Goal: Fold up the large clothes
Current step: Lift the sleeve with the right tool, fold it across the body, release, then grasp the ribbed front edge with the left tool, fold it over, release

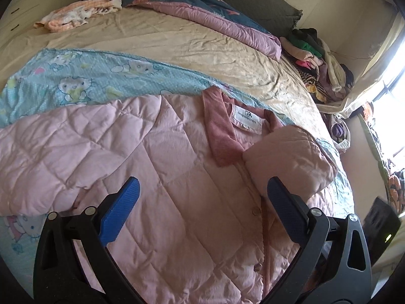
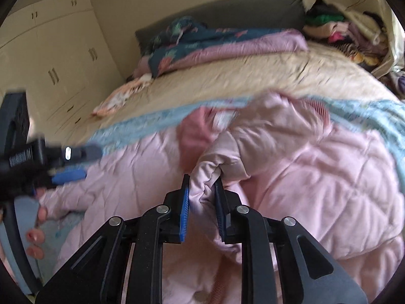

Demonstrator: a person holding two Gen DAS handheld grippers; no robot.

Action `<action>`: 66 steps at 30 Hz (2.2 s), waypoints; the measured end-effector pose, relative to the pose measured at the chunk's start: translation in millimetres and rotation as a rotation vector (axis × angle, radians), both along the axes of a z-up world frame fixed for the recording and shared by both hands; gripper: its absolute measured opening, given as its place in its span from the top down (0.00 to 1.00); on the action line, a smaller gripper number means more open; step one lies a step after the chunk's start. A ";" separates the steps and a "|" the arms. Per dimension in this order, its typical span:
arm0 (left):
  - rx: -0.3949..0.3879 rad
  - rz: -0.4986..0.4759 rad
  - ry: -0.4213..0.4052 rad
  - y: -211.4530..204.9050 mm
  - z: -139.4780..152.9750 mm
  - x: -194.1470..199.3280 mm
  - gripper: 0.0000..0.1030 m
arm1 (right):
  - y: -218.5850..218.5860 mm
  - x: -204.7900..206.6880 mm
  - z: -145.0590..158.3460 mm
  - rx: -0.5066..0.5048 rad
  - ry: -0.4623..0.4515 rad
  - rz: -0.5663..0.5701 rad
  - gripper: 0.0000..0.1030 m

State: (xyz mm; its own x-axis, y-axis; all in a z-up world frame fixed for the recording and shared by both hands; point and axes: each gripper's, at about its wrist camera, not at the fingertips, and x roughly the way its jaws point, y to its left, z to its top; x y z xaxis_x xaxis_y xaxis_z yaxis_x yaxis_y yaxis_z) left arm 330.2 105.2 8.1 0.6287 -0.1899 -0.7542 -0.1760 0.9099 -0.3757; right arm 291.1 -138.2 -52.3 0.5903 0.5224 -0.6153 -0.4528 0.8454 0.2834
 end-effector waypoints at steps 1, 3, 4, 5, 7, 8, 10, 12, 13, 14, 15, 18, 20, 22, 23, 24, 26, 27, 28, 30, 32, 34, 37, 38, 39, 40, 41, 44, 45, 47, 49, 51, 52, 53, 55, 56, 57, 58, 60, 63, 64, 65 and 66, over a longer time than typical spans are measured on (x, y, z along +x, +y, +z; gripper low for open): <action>-0.008 0.002 0.001 0.7 -0.8 0.1 0.08 | 4.8 -1.6 -2.2 -0.006 0.004 0.013 0.80; -0.020 0.006 0.000 1.9 -1.5 -0.5 0.08 | 16.4 -4.5 -8.1 -0.022 0.028 0.050 0.79; -0.031 0.009 -0.001 3.5 -1.7 -1.1 0.08 | 22.1 -5.0 -11.0 -0.029 0.042 0.065 0.78; -0.043 0.010 -0.001 5.0 -1.8 -1.4 0.08 | 26.4 -6.4 -13.6 -0.040 0.049 0.077 0.78; -0.080 0.014 -0.005 8.6 -1.6 -1.9 0.08 | 31.3 -8.6 -18.1 -0.056 0.059 0.099 0.76; -0.097 0.016 -0.007 10.3 -1.5 -2.7 0.08 | 30.2 -8.0 -19.7 -0.058 0.071 0.108 0.75; -0.120 0.025 -0.012 13.7 -0.1 -4.4 0.08 | 34.0 -7.7 -25.1 -0.050 0.102 0.118 0.73; -0.138 0.031 -0.019 16.0 1.5 -6.2 0.08 | 34.0 -10.2 -28.5 -0.055 0.111 0.126 0.70; -0.145 0.032 -0.021 16.9 1.7 -6.9 0.08 | 34.2 -11.6 -28.5 -0.057 0.114 0.134 0.67; -0.149 0.033 -0.022 17.5 1.3 -6.8 0.08 | 36.1 -13.2 -28.7 -0.052 0.127 0.150 0.60; -0.156 0.034 -0.022 18.0 0.8 -6.9 0.08 | 37.2 -13.8 -28.7 -0.041 0.137 0.158 0.55; -0.182 0.028 0.005 19.2 -6.8 -5.1 0.08 | 39.1 -20.4 -25.3 -0.022 0.145 0.189 0.41; -0.185 0.024 0.028 17.9 -15.1 -4.5 0.08 | 38.0 -26.2 -19.8 -0.031 0.136 0.189 0.35; -0.188 0.013 0.057 15.7 -24.8 -4.2 0.08 | 29.9 -30.0 -16.7 -0.023 0.142 0.181 0.33; -0.190 0.012 0.070 15.0 -30.0 -4.4 0.08 | 25.1 -31.1 -14.9 -0.020 0.144 0.172 0.33; -0.191 0.012 0.090 14.0 -37.7 -4.2 0.08 | 17.8 -32.5 -11.5 -0.017 0.144 0.155 0.33; -0.193 0.025 0.119 14.8 -49.3 -3.6 0.08 | 2.1 -36.0 -3.2 -0.010 0.134 0.131 0.33; -0.200 0.035 0.138 15.9 -58.1 -3.2 0.08 | -4.2 -37.9 -1.2 -0.013 0.126 0.120 0.33; -0.207 0.041 0.149 16.2 -63.7 -2.5 0.08 | -12.1 -39.9 1.9 -0.026 0.115 0.099 0.33; -0.198 0.050 0.154 15.0 -72.3 -3.3 0.09 | -26.0 -40.9 6.1 -0.037 0.105 0.063 0.33; -0.156 0.038 0.136 7.4 -76.1 -3.2 0.23 | -41.7 -41.4 8.4 -0.033 0.106 0.025 0.33; -0.091 0.011 0.145 -4.7 -77.2 -0.5 0.54 | -60.4 -42.3 10.1 -0.020 0.106 -0.021 0.32; 0.052 -0.060 0.101 -24.4 -67.1 0.2 0.78 | -81.2 -38.3 9.2 -0.006 0.115 -0.077 0.31; 0.096 -0.073 0.088 -28.8 -62.4 1.4 0.79 | -90.5 -37.0 8.6 0.000 0.122 -0.098 0.31; 0.122 -0.083 0.070 -30.8 -55.6 2.2 0.81 | -98.1 -35.5 8.5 0.002 0.126 -0.116 0.31; 0.127 -0.085 0.054 -30.2 -50.1 2.4 0.83 | -107.7 -34.1 9.2 0.006 0.127 -0.140 0.31; 0.127 -0.087 0.030 -27.5 -42.0 2.2 0.84 | -115.1 -34.3 10.7 0.010 0.126 -0.159 0.31; 0.105 -0.070 -0.055 -15.1 -13.4 -2.4 0.86 | -135.4 -32.8 15.7 0.033 0.115 -0.206 0.31; 0.101 -0.061 -0.081 -8.3 -4.6 -5.9 0.86 | -140.7 -31.9 16.8 0.035 0.112 -0.220 0.31; 0.115 -0.053 -0.095 -2.1 -0.2 -7.2 0.86 | -149.5 -30.1 17.5 0.036 0.107 -0.241 0.31; 0.139 -0.042 -0.071 4.2 -11.2 -7.7 0.86 | -156.1 -26.8 15.4 0.029 0.112 -0.257 0.31; 0.132 -0.039 -0.024 3.8 -28.3 -1.2 0.86 | -158.7 -22.8 12.3 0.024 0.123 -0.273 0.31; 0.138 -0.038 0.007 5.1 -40.5 -0.3 0.86 | -160.5 -20.2 9.8 0.024 0.132 -0.279 0.31; 0.153 -0.039 0.027 5.5 -50.3 -0.6 0.86 | -159.5 -17.0 7.9 0.023 0.138 -0.281 0.31; 0.158 -0.038 0.056 8.1 -65.2 -4.5 0.86 | -156.0 -11.0 2.7 0.001 0.152 -0.282 0.31; 0.155 -0.038 0.067 8.6 -71.1 -4.6 0.86 | -154.3 -8.1 0.2 -0.008 0.161 -0.279 0.31; 0.155 -0.040 0.072 9.1 -74.7 -4.8 0.86 | -153.4 -5.5 -1.6 -0.013 0.169 -0.278 0.31; 0.153 -0.041 0.073 9.6 -76.1 -6.5 0.86 | -152.0 -3.7 -3.6 -0.017 0.177 -0.277 0.31; 0.163 -0.047 0.074 10.0 -75.6 -7.3 0.86 | -150.2 2.7 -11.8 -0.032 0.210 -0.272 0.31; 0.158 -0.049 0.076 10.7 -76.7 -8.3 0.85 | -149.1 13.5 -29.4 -0.072 0.279 -0.300 0.31; 0.157 -0.048 0.077 8.9 -76.9 -8.4 0.85 | -149.4 16.3 -35.5 -0.073 0.300 -0.308 0.31; 0.151 -0.049 0.079 8.5 -78.4 -9.0 0.84 | -149.9 19.0 -42.6 -0.073 0.318 -0.314 0.30; 0.146 -0.050 0.080 7.7 -79.2 -9.8 0.84 | -149.8 20.2 -47.5 -0.075 0.328 -0.321 0.30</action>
